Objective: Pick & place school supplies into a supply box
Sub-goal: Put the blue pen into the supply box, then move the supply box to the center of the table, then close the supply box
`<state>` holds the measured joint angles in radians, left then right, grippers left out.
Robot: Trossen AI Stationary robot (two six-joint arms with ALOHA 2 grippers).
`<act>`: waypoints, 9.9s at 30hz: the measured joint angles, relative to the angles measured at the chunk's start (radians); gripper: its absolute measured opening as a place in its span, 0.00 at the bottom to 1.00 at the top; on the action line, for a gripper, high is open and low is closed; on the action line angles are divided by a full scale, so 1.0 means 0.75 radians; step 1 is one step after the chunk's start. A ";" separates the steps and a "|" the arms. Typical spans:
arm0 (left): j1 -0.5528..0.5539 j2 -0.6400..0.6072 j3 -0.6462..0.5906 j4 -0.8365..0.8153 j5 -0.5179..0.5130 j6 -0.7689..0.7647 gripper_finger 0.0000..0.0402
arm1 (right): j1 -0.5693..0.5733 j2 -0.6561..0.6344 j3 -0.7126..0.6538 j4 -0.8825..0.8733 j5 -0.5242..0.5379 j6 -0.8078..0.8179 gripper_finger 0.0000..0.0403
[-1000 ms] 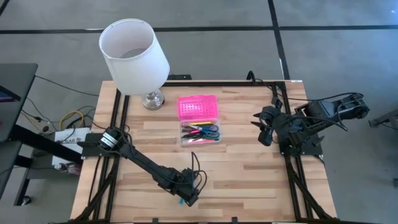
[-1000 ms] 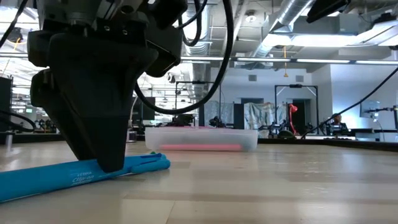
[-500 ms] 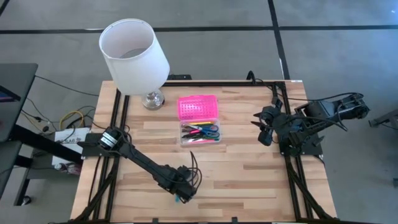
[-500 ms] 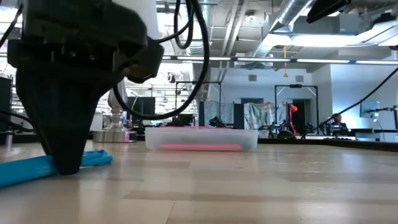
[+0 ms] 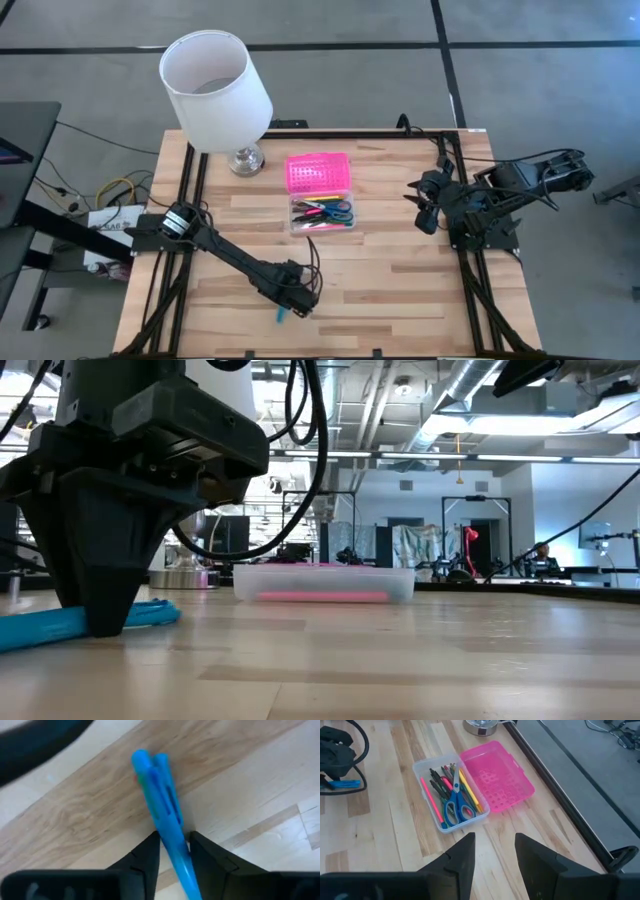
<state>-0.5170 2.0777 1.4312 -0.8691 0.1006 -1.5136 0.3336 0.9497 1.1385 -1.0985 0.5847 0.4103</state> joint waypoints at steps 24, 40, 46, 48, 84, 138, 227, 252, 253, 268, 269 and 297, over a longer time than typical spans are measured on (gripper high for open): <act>0.006 -0.001 0.000 0.018 -0.117 0.918 0.15 | -0.003 0.000 0.000 0.000 0.000 -0.023 0.33; 0.106 0.004 0.183 -0.090 -0.303 1.156 0.12 | -0.003 0.000 0.000 0.001 0.044 -0.035 0.33; 0.204 0.002 0.327 -0.192 -0.445 1.356 0.12 | -0.003 0.000 0.000 0.001 0.058 -0.034 0.33; 0.257 -0.002 0.364 -0.210 -0.498 1.438 0.13 | -0.003 0.000 0.000 0.001 0.058 -0.029 0.33; 0.790 -0.013 0.386 -0.209 -0.445 2.001 0.45 | -0.057 0.283 -0.001 0.166 0.040 0.046 0.33; 0.409 -0.647 0.371 -0.659 -0.903 1.577 0.44 | -0.508 1.314 0.174 1.036 -0.502 0.255 0.33; 0.432 -0.644 0.371 -0.646 -0.968 1.600 0.44 | -0.060 1.297 0.172 0.467 -0.608 0.069 0.33; 0.755 -0.308 0.372 -0.253 -0.207 2.373 0.44 | 0.236 1.040 0.174 0.484 -0.085 0.527 0.33; 0.759 -0.272 0.371 -0.252 -0.196 2.393 0.44 | 0.244 1.024 0.173 0.462 -0.068 0.583 0.33; 0.779 0.005 0.371 -0.254 -0.172 2.554 0.44 | 0.457 1.029 0.173 0.408 -0.064 1.373 0.33; 0.784 0.009 0.370 -0.258 -0.164 2.554 0.44 | 0.475 1.029 0.173 0.402 -0.064 1.409 0.33; 0.871 0.070 0.371 -0.265 -0.058 2.545 0.44 | 0.519 1.359 0.170 0.453 -0.254 1.515 0.33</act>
<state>0.1360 2.1303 1.7092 -1.0680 0.0574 0.3949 0.7229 1.9688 1.2661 -0.7587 0.3945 1.5468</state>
